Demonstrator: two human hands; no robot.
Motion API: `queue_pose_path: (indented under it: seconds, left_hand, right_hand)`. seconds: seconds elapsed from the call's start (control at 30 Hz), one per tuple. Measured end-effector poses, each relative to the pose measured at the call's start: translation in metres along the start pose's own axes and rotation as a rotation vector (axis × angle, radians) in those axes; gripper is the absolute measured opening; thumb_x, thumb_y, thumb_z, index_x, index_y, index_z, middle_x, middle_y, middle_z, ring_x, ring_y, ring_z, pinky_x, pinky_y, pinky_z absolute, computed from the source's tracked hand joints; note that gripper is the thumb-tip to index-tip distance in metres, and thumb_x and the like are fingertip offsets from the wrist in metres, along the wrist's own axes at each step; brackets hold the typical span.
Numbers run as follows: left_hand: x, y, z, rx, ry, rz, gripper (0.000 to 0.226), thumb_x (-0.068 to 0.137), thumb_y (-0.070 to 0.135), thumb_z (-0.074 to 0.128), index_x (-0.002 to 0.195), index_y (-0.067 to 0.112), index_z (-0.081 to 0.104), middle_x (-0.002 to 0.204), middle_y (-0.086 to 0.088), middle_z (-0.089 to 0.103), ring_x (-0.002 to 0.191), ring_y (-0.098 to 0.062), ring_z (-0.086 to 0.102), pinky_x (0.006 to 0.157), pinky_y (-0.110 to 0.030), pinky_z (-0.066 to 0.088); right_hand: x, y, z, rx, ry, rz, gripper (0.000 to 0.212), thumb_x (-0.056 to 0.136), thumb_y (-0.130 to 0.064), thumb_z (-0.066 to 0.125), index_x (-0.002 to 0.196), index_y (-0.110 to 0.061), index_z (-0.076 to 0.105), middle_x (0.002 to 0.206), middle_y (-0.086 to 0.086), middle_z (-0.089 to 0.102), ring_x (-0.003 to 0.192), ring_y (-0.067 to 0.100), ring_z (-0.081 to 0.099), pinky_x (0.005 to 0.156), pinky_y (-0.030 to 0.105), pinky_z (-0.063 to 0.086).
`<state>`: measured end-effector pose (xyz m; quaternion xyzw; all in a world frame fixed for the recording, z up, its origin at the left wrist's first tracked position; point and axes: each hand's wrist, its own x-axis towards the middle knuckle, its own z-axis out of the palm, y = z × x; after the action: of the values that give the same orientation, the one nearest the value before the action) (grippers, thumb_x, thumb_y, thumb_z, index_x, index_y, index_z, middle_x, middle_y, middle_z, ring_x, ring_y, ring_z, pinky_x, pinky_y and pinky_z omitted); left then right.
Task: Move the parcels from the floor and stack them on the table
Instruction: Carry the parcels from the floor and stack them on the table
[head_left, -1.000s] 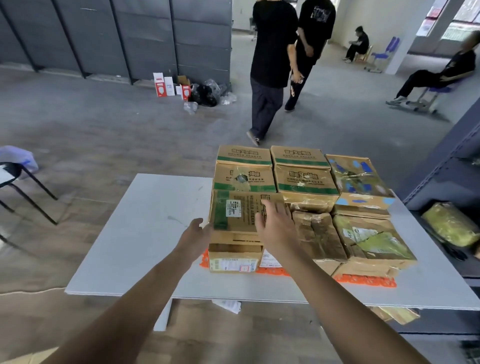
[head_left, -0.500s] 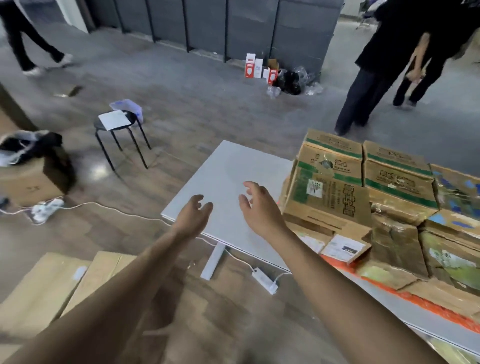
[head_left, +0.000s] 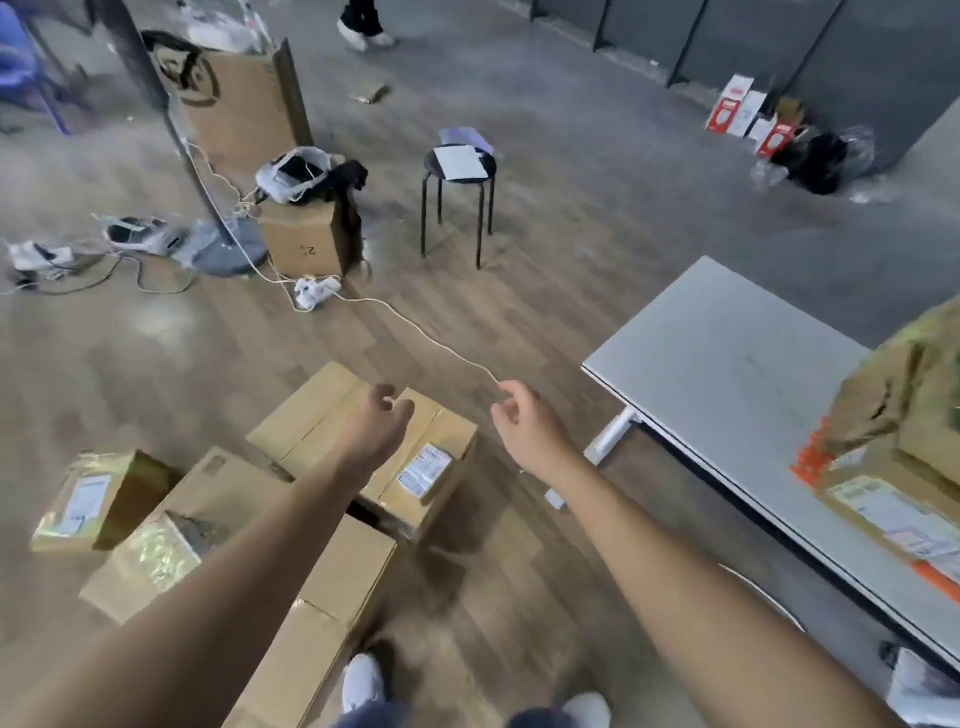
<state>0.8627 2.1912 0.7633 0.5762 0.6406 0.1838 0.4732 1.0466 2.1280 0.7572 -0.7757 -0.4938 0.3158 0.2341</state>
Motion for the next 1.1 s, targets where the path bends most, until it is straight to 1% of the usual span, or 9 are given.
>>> queue_pose_path:
  seconds: [0.1,0.17,0.27,0.43,0.57,0.77,0.87,1.03,1.1]
  left_hand:
    - [0.01,-0.041,-0.04,-0.021,0.013,-0.064,0.049,0.092,0.029,0.048,0.139,0.016,0.042,0.134,-0.007,0.054,0.105,-0.02,0.053,0.09,-0.032,0.041]
    - [0.017,-0.064,-0.058,-0.051,0.006,-0.107,0.049,0.093,0.029,0.047,0.14,0.017,0.041,0.136,-0.007,0.053,0.107,-0.021,0.053,0.089,-0.031,0.041]
    - [0.024,-0.093,-0.074,-0.082,-0.006,-0.167,0.048,0.094,0.027,0.047,0.14,0.015,0.039,0.128,-0.006,0.055,0.097,-0.018,0.053,0.077,-0.028,0.04]
    - [0.042,-0.142,-0.073,-0.102,-0.005,-0.251,0.046,0.095,0.025,0.046,0.139,0.012,0.041,0.105,0.003,0.058,0.095,-0.017,0.051,0.077,-0.027,0.038]
    - [0.059,-0.187,-0.061,-0.109,-0.007,-0.351,0.051,0.094,0.03,0.048,0.142,0.015,0.038,0.134,-0.006,0.053,0.116,-0.022,0.051,0.087,-0.029,0.04]
    - [0.103,-0.249,-0.02,-0.077,-0.044,-0.455,0.049,0.092,0.035,0.048,0.139,0.024,0.04,0.139,-0.004,0.049,0.122,-0.022,0.049,0.097,-0.032,0.041]
    - [0.136,-0.271,0.019,-0.097,-0.097,-0.475,0.049,0.095,0.032,0.046,0.142,0.025,0.036,0.139,0.0,0.046,0.115,-0.017,0.047,0.091,-0.028,0.037]
    - [0.199,-0.306,0.101,-0.155,-0.178,-0.482,0.05,0.093,0.021,0.05,0.141,0.017,0.036,0.104,0.01,0.052,0.098,-0.015,0.049,0.085,-0.026,0.038]
    - [0.224,-0.32,0.128,-0.142,-0.211,-0.49,0.051,0.092,0.02,0.051,0.141,0.016,0.037,0.119,0.003,0.055,0.103,-0.019,0.052,0.085,-0.026,0.041]
  right_hand:
    - [0.005,-0.028,0.048,-0.056,-0.078,0.007,0.04,0.098,-0.028,0.047,0.137,-0.017,0.046,0.132,0.008,0.054,0.119,0.025,0.053,0.097,0.033,0.041]
    - [0.012,-0.034,0.076,-0.089,-0.12,0.037,0.043,0.093,-0.038,0.044,0.134,-0.026,0.044,0.13,0.006,0.055,0.118,0.028,0.054,0.1,0.042,0.043]
    - [0.023,-0.038,0.109,-0.159,-0.178,0.072,0.039,0.088,-0.047,0.038,0.126,-0.036,0.039,0.128,0.004,0.055,0.113,0.029,0.055,0.097,0.051,0.044]
    - [0.048,-0.044,0.157,-0.206,-0.254,0.047,0.038,0.099,-0.027,0.044,0.137,-0.017,0.044,0.135,0.008,0.05,0.116,0.027,0.052,0.085,0.03,0.039]
    - [0.079,-0.031,0.2,-0.241,-0.299,0.023,0.041,0.099,-0.025,0.043,0.14,-0.019,0.043,0.139,0.006,0.048,0.121,0.025,0.049,0.091,0.032,0.041]
    - [0.137,0.026,0.253,-0.313,-0.344,0.07,0.039,0.1,-0.025,0.045,0.138,-0.015,0.045,0.14,0.009,0.047,0.124,0.028,0.047,0.094,0.033,0.039]
    - [0.174,0.071,0.279,-0.339,-0.351,0.111,0.042,0.1,-0.027,0.043,0.141,-0.018,0.042,0.143,0.008,0.043,0.124,0.028,0.047,0.093,0.033,0.039]
    - [0.234,0.152,0.32,-0.349,-0.337,0.136,0.045,0.098,-0.029,0.046,0.141,-0.018,0.041,0.14,0.012,0.042,0.122,0.03,0.048,0.101,0.039,0.041]
    - [0.251,0.182,0.333,-0.36,-0.313,0.136,0.046,0.097,-0.03,0.047,0.141,-0.017,0.04,0.137,0.013,0.042,0.121,0.033,0.048,0.102,0.043,0.041]
